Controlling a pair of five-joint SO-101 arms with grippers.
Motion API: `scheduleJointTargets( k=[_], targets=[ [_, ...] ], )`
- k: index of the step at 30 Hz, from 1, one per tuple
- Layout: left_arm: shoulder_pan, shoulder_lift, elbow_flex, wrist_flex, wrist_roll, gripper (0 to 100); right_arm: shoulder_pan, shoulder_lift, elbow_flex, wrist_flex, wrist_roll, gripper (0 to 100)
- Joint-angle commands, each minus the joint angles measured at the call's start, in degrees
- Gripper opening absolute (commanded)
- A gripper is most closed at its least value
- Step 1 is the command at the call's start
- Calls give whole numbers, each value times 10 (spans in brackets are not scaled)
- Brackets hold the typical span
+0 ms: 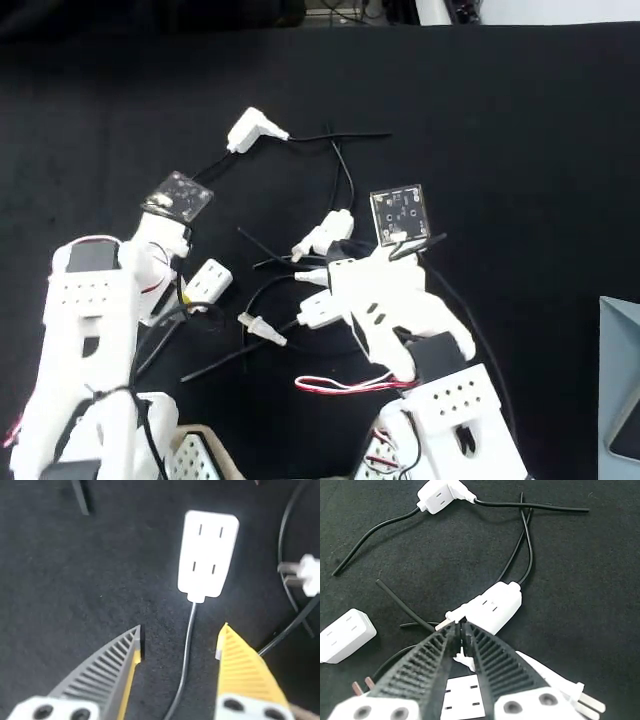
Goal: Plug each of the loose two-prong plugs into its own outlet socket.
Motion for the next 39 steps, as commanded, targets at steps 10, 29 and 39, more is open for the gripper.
scheduleJointTargets(
  k=[10, 29, 39],
  targets=[
    [-92, -124, 118, -115, 199, 242, 44, 39, -179, 238, 231, 19],
    [-125, -258, 288, -201, 200, 244, 122, 508, -467, 384, 532, 194],
    [-125, -338, 328, -197, 199, 242, 125, 660, -542, 387, 564, 194]
  ],
)
